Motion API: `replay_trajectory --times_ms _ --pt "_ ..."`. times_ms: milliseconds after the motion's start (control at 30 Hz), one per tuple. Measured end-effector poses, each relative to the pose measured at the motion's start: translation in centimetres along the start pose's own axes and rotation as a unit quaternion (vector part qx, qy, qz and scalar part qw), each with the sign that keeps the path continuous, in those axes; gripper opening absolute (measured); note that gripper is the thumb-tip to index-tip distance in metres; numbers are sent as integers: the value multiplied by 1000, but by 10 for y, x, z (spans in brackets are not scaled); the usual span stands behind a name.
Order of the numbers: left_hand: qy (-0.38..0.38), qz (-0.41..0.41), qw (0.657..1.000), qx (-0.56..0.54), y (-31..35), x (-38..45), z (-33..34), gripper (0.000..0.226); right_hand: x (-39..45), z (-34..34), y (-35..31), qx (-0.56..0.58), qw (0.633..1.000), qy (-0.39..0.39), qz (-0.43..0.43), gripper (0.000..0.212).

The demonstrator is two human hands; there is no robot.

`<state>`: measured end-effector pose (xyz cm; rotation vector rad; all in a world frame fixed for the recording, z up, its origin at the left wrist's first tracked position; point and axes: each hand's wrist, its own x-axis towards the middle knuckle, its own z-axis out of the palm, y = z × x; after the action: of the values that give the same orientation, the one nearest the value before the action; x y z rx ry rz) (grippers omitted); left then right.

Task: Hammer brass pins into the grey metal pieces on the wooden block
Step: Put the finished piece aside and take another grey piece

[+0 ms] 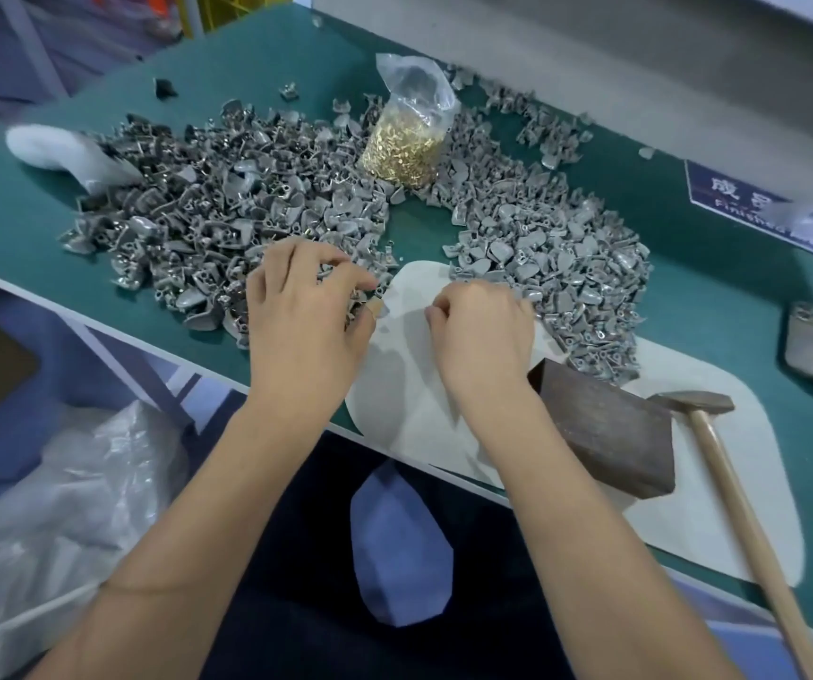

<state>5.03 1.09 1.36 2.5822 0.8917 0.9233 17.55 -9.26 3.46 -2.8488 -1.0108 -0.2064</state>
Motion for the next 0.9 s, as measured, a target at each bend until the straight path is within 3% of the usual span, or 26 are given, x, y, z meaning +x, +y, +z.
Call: replay_trajectory --times_ms 100,200,300,400,600,767,900 --pt "6 38 999 -36 11 3 0 13 4 -2 0 2 1000 -2 -6 23" --pt "-17 56 993 -99 26 8 0 11 1 -16 18 68 996 46 17 21" --pt "-99 59 976 -184 45 16 8 6 -4 -32 58 136 984 87 75 17" --pt "-193 58 947 -249 73 25 23 10 -10 -37 101 194 970 57 132 17" --pt "-195 73 974 -86 111 42 57 16 -26 -30 139 304 936 72 160 13" --pt "-180 94 979 -20 128 45 70 23 -35 -17 133 308 937 90 142 14" --pt "-204 120 972 10 134 46 79 15 -35 -17 137 330 929 97 138 15"
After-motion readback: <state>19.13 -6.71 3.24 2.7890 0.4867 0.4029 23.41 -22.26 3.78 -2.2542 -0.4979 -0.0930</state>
